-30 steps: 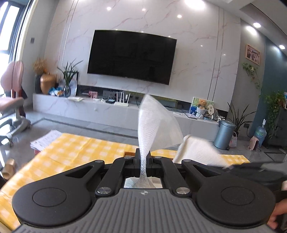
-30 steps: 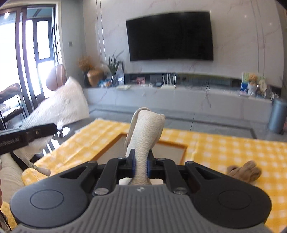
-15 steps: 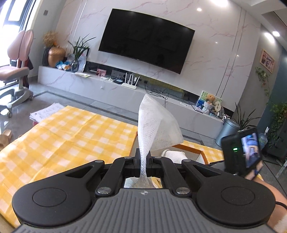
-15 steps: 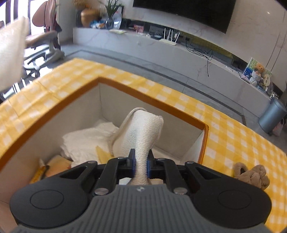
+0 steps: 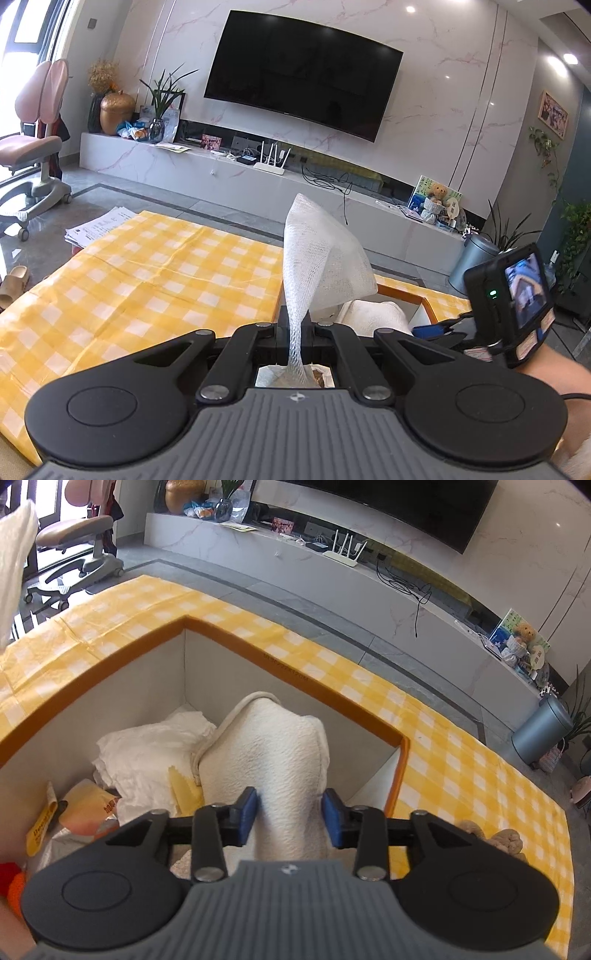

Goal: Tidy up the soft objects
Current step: 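Lower the beige pad into the white box and open the right tool while the left holds the mesh bag, then open the left tool over the white box to drop the mesh bag, then move both tools to the pink crocheted item and the brown plush bear, then grasp the pink crocheted item with the right tool while the left grasps the brown plush bear, then lift and carry the crocheted item and the bear over the white box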

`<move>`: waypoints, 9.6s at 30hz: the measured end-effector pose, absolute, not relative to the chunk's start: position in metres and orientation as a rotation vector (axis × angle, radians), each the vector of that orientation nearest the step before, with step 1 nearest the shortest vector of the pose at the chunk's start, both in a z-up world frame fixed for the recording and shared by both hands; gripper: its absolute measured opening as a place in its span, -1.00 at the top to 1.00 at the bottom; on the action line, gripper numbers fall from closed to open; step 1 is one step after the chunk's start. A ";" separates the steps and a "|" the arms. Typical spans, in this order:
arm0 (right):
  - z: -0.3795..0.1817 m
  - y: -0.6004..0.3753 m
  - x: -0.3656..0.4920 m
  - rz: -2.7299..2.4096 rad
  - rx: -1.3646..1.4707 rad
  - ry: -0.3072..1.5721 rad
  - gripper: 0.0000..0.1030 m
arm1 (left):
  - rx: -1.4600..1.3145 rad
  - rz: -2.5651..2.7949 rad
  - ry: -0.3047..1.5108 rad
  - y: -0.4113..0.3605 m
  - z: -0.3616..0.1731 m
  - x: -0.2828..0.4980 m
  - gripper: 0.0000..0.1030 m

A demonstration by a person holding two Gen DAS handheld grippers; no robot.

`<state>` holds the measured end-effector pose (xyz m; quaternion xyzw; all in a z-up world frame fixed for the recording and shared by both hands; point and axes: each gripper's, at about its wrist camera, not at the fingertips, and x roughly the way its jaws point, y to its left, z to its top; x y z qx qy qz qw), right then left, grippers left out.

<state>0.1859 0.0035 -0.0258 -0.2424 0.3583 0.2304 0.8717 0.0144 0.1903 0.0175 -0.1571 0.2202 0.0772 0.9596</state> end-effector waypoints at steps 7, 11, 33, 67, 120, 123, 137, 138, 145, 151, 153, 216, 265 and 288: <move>-0.003 -0.007 0.169 0.495 -0.545 0.703 0.02 | -0.309 0.154 0.441 0.191 0.017 0.015 0.96; 0.005 -0.009 0.163 0.560 -0.535 0.736 0.69 | -0.313 0.153 0.445 0.193 0.016 0.016 0.96; -0.092 0.058 0.225 0.469 -0.742 1.099 0.95 | -0.339 0.186 0.485 0.201 0.005 0.023 0.96; 0.041 -0.151 0.127 0.593 -0.076 0.553 0.88 | -0.257 0.040 0.587 0.136 -0.013 0.065 0.96; 0.061 -0.203 0.097 0.503 0.020 0.526 -0.30 | -0.021 0.028 0.535 0.035 0.015 0.043 -0.49; 0.071 -0.214 0.091 0.488 0.019 0.512 -0.41 | -0.007 0.023 0.517 0.027 0.022 0.032 -0.49; 0.064 -0.272 0.110 0.367 0.034 0.591 -0.94 | 0.106 -0.075 0.492 -0.046 0.035 0.012 -0.49; 0.061 -0.279 0.113 0.361 0.046 0.598 -0.95 | 0.103 -0.080 0.497 -0.053 0.034 0.013 -0.49; 0.009 -0.321 0.156 0.225 0.154 0.729 -0.95 | 0.099 -0.158 0.505 -0.093 0.019 0.036 -0.48; -0.061 -0.316 0.200 0.168 0.102 0.858 -0.95 | 0.112 -0.137 0.593 -0.114 0.003 0.069 -0.48; -0.076 -0.315 0.211 0.167 0.128 0.879 -0.95 | 0.090 -0.133 0.620 -0.114 0.001 0.079 -0.48; -0.068 -0.376 0.212 0.152 0.231 0.894 0.00 | 0.334 -0.020 0.979 -0.211 -0.071 0.307 -0.71; 0.033 -0.341 0.166 0.310 0.264 0.594 0.00 | 0.158 -0.092 0.576 -0.111 0.064 0.127 -0.08; 0.066 -0.118 0.132 0.628 0.110 0.663 -0.04 | -0.295 0.147 0.513 0.149 0.030 0.023 -0.08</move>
